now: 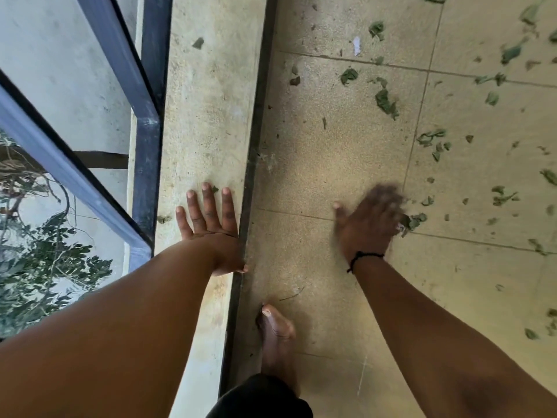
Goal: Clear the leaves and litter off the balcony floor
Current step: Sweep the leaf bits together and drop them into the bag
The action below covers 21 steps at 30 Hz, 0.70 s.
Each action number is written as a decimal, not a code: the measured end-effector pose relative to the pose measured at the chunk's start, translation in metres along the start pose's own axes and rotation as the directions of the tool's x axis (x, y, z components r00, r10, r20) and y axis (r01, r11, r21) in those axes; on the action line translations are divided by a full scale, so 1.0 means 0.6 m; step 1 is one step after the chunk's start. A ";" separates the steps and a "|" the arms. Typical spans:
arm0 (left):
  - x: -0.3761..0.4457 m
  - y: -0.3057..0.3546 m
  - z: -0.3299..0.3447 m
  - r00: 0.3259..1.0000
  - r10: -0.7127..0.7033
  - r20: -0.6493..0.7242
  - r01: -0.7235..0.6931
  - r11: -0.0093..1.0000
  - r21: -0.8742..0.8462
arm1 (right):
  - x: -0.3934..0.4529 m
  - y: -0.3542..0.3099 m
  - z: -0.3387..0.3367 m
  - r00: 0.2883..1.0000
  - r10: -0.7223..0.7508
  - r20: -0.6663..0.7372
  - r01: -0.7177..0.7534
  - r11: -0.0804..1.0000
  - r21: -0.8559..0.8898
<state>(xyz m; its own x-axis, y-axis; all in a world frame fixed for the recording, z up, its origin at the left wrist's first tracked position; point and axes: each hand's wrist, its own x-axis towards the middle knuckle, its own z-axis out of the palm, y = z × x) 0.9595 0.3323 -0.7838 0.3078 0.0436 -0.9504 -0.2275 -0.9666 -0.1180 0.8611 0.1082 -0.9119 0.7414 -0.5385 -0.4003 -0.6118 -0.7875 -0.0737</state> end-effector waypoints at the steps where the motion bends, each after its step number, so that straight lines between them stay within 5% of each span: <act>1: -0.001 0.001 0.000 1.000 0.002 0.000 -0.002 1.000 -0.003 | -0.013 -0.009 0.011 0.985 -0.170 0.029 0.171 0.983 -0.058; 3: -0.002 0.001 -0.001 1.000 0.010 -0.003 -0.010 1.000 -0.009 | -0.020 -0.019 0.027 0.928 -0.368 0.066 0.374 0.917 -0.137; 5: -0.002 -0.001 0.001 1.000 0.015 -0.013 -0.016 1.000 -0.010 | -0.009 -0.015 0.026 0.931 -0.357 0.083 0.366 0.915 -0.168; 9: -0.002 -0.009 0.005 0.999 0.022 -0.038 -0.023 1.000 -0.022 | 0.016 0.038 -0.002 0.989 -0.093 0.116 0.110 0.982 -0.150; 14: -0.008 -0.011 0.006 0.997 0.040 -0.070 -0.044 0.997 -0.059 | 0.014 0.093 -0.051 0.965 0.171 0.198 -0.121 0.963 -0.241; 18: -0.006 -0.009 0.006 0.991 0.044 -0.125 -0.053 0.996 -0.074 | -0.022 0.099 -0.071 0.966 -0.047 0.256 0.119 0.955 -0.273; 21: -0.003 -0.003 0.020 0.986 0.025 -0.165 -0.038 0.996 -0.080 | -0.065 0.095 -0.060 0.874 -0.285 0.394 0.401 0.881 -0.252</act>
<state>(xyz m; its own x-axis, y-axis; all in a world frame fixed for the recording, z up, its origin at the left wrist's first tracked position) 0.9484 0.3370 -0.7855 0.4502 -0.0225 -0.8927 -0.1643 -0.9847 -0.0581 0.8071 0.0733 -0.8676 0.7140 -0.1283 -0.6883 -0.1722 -0.9850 0.0050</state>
